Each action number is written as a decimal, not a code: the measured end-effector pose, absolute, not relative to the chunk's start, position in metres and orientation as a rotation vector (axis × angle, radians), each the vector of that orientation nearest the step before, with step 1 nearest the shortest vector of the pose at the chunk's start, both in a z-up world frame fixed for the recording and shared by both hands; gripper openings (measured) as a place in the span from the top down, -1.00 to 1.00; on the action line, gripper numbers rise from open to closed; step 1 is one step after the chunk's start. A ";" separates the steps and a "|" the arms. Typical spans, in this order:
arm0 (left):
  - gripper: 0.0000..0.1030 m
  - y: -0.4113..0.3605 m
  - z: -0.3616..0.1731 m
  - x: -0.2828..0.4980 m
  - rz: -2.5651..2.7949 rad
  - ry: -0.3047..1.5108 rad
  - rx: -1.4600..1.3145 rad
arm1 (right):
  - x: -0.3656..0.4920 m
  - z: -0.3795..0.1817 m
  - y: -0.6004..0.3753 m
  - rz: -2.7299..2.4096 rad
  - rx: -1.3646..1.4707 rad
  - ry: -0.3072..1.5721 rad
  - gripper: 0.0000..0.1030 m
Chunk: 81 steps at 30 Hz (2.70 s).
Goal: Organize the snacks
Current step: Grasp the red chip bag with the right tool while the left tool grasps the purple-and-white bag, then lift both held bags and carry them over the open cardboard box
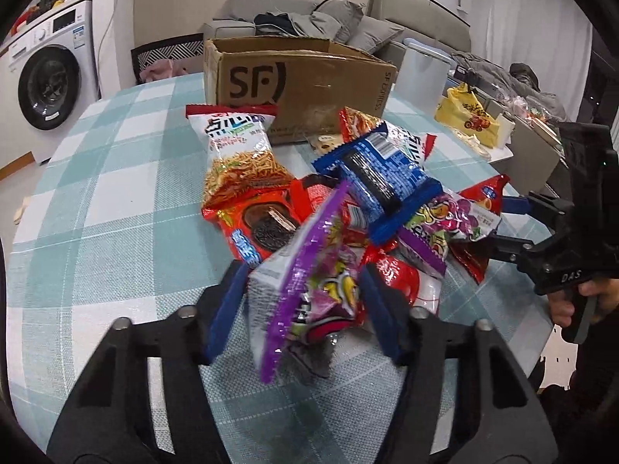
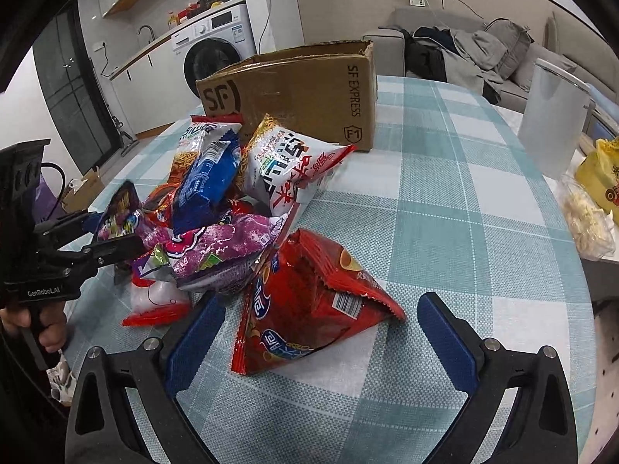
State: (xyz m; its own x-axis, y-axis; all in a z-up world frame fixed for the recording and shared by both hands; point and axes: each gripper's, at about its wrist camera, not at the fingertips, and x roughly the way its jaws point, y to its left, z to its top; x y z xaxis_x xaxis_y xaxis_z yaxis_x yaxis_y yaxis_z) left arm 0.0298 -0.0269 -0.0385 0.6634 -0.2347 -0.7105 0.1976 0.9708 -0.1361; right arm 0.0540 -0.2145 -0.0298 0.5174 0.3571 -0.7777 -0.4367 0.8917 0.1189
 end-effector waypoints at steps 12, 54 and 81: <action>0.13 -0.022 -0.033 0.024 -0.270 0.787 -0.098 | 0.054 -0.030 -0.220 0.472 -0.063 0.911 -0.21; 0.13 0.000 0.023 0.018 -0.172 0.600 -0.174 | 0.071 -0.013 -0.247 0.408 0.179 0.833 0.21; 0.13 -0.002 0.139 0.030 -0.090 0.427 -0.179 | 0.068 0.143 -0.229 0.550 0.212 0.486 0.19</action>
